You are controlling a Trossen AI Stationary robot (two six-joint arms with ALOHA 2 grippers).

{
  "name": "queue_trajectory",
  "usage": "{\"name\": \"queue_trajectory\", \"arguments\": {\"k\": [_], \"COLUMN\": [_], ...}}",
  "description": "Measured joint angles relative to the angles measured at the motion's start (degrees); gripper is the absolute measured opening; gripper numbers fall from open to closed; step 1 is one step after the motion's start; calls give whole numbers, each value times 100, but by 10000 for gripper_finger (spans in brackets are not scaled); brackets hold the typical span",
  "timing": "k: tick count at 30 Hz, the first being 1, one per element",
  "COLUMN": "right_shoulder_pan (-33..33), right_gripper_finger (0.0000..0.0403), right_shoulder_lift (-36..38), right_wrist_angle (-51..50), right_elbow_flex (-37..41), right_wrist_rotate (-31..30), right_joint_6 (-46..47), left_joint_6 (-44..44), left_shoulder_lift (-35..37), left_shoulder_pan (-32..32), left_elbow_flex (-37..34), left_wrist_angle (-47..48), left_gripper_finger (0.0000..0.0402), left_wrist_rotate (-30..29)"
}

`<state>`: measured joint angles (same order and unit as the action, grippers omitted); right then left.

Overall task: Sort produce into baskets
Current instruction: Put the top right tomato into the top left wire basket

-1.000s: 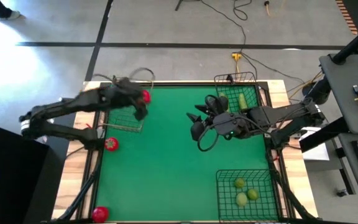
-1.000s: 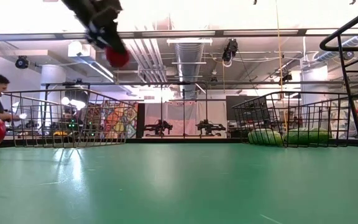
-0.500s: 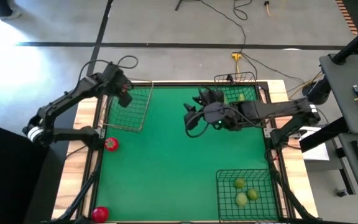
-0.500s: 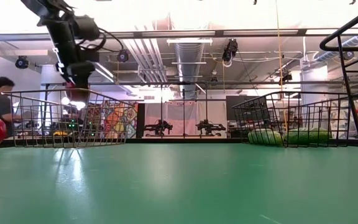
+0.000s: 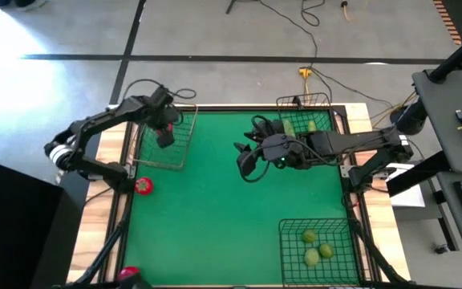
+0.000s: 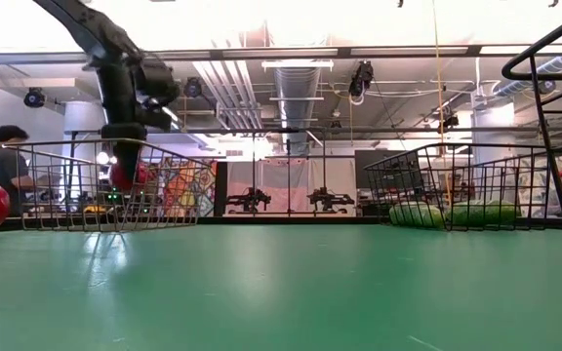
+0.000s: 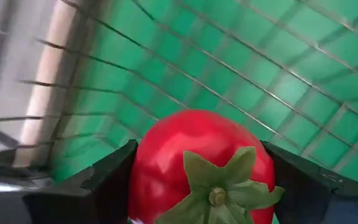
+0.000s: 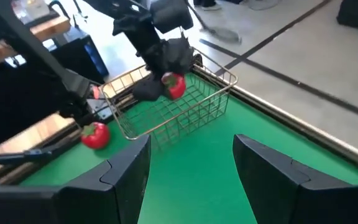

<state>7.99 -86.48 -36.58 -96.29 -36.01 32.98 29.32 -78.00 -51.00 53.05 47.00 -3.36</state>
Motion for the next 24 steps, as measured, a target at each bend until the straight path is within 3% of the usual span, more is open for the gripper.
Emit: {"name": "queue_trajectory", "arguments": {"k": [5,9,17,24], "right_shoulder_pan": [-4,0,392,905], "right_gripper_finger": [219,219,219,219], "right_shoulder_lift": [0,0,0,-2], "right_wrist_angle": [-1,-26,-50,-115], "right_elbow_flex": [0,0,0,0], "right_wrist_rotate": [-6,27,677,953], "right_joint_6": [-326,-364,-399,-367], "left_joint_6": [-328,-686,-1208,-1654], "left_shoulder_lift": [-281,-508,-1121,-988], "left_shoulder_pan": [15,26,22,22], "left_elbow_flex": [-21,-25,-27,200], "left_wrist_angle": [-52,-19,-133,270], "left_gripper_finger": [279,284,301,312], "left_wrist_rotate": [32,439,246,412]}}
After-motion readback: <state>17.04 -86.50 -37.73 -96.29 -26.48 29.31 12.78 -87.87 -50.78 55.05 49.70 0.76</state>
